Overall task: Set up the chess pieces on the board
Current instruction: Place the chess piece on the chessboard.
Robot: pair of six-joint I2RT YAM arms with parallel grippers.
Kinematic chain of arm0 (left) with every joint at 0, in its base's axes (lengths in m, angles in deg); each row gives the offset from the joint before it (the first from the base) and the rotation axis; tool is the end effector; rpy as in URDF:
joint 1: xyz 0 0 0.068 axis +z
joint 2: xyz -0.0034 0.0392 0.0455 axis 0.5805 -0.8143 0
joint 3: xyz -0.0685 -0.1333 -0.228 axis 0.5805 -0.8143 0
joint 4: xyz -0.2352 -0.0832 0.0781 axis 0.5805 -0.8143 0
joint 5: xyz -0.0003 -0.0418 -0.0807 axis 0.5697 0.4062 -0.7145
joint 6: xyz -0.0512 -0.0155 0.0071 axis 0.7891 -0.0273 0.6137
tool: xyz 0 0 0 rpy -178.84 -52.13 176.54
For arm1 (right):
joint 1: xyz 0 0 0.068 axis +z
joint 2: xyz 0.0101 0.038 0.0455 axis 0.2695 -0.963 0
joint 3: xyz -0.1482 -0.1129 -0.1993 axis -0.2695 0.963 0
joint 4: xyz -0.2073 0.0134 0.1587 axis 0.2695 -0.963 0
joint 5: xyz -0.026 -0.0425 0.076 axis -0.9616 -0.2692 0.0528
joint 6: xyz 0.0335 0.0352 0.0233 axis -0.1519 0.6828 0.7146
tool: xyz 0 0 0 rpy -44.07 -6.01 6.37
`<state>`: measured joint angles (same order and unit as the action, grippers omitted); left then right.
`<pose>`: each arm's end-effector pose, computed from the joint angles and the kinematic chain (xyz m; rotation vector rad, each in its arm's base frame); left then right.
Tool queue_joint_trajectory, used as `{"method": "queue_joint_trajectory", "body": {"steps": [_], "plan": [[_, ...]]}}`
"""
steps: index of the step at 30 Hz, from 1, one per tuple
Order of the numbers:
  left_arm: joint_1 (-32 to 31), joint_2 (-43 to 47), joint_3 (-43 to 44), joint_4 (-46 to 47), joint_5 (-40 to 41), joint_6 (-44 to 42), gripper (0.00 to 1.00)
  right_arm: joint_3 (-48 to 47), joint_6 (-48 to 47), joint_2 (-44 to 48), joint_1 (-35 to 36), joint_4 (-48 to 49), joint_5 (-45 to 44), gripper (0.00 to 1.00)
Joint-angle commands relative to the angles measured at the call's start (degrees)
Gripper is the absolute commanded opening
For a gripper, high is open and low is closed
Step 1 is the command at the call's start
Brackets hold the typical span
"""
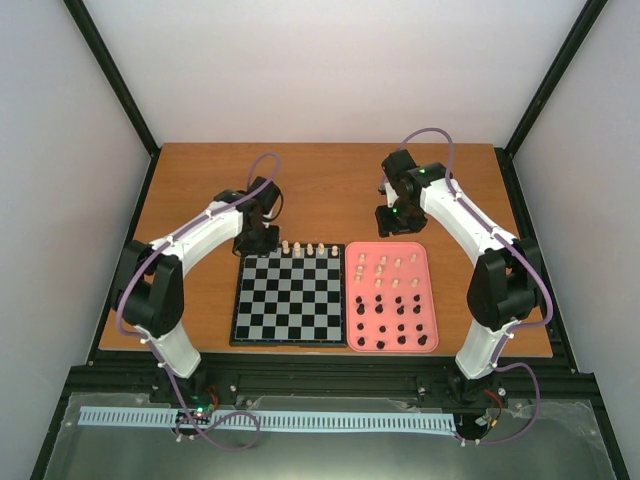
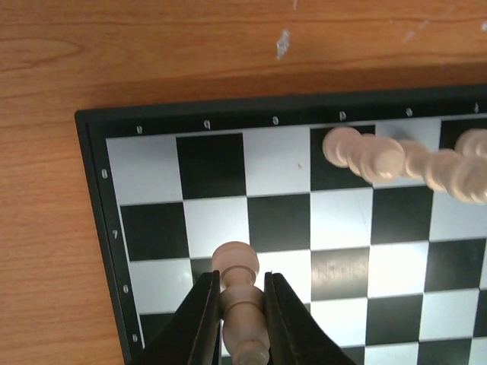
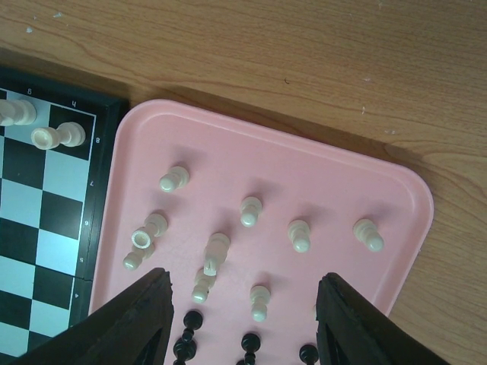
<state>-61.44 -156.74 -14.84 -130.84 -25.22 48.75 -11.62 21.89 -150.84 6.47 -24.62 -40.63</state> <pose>0.2920 -0.1397 0.2263 0.0749 2.9248 -0.0451 0.3244 0.1342 0.2731 -0.3464 2.9119 0.1812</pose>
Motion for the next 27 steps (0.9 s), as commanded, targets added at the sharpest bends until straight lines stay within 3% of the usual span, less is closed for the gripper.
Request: {"method": "queue_joint_trajectory", "body": {"steps": [1,27], "plan": [[1.3,-2.5,2.7,3.8,-0.7,-1.2,0.01,-0.3,-0.5,1.0,-0.6,0.1,0.1,0.52],[2.0,-11.3,6.6,7.7,-1.9,-1.9,0.01,-1.2,-0.7,-0.4,-1.0,-0.6,0.4,0.52]]}}
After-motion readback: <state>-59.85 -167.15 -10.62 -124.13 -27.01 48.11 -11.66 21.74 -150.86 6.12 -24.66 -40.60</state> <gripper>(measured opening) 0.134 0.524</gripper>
